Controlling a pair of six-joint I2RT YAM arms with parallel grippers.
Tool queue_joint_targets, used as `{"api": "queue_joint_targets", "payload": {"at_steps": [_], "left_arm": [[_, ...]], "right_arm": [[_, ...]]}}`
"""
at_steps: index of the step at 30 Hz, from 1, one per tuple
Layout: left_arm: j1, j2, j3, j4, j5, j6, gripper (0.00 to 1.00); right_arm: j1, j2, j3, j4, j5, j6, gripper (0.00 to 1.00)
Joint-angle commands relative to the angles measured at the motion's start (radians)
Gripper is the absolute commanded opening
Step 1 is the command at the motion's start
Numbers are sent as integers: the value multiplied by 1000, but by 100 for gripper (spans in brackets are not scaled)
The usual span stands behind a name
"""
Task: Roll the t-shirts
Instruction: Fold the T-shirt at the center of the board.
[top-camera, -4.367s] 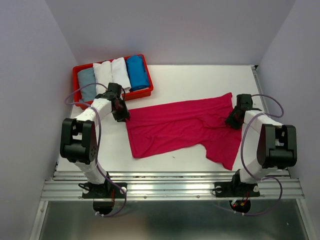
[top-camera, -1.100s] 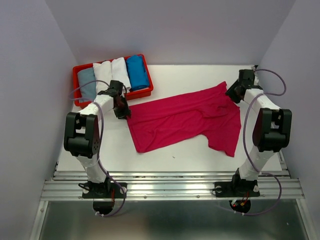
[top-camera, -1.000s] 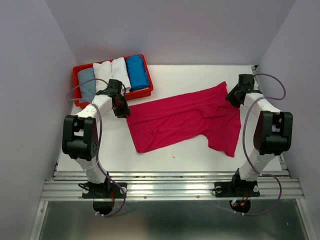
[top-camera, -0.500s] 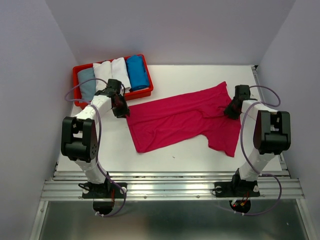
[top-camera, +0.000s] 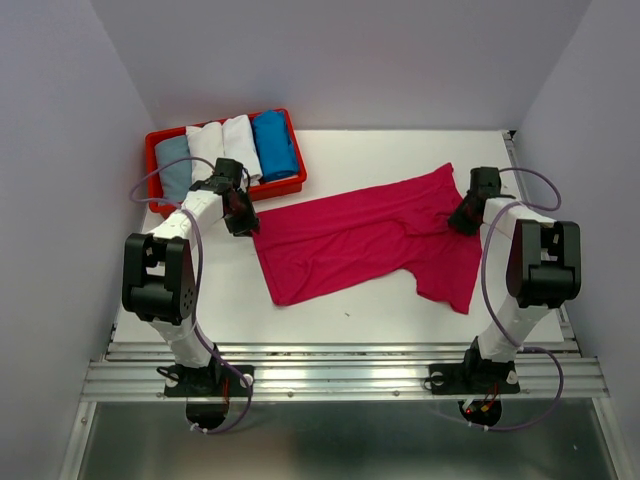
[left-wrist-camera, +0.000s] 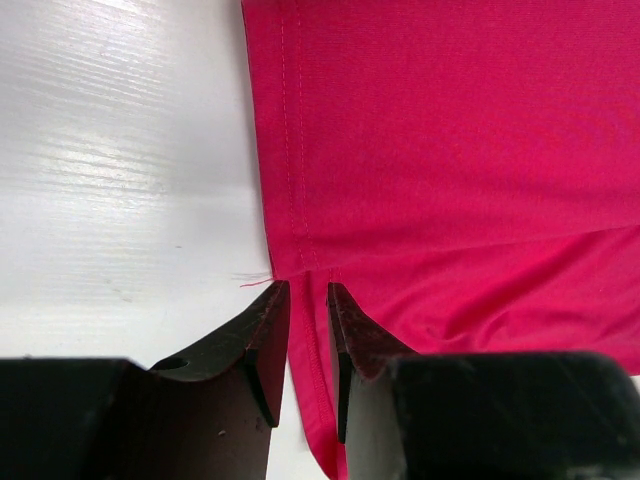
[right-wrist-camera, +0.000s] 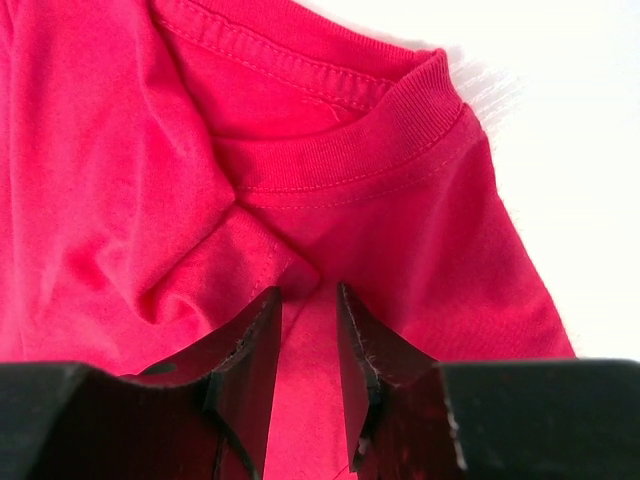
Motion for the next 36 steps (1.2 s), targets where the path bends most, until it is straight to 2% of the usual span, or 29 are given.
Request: {"api": "queue_joint_targets", "payload": {"at_steps": [1,11,18,21,22,25,36], "left_arm": [[4,-26,-10,-9,-5,11,33],[4,-23,-18,-2,1,10,33],[4,-23,-24,3,5,11,33],[4,-23,-26,3,5,10,33],[4,-23,-24,3,5,11,33],[4,-24,-26,3,5,11,33],[4,-23,-24,12,15,10,33]], "right_arm": [[-4,-12,44,33,12,-9,34],[-4,29,70,34,13,-14,34],[-4,61,61,43,4,-12,31],[-4,57,57,43,2,-12,22],[-4,52,54,45,2,-12,14],[-4,17,48,43,4,-7,3],[-4,-77,47,-1,8,-26,1]]}}
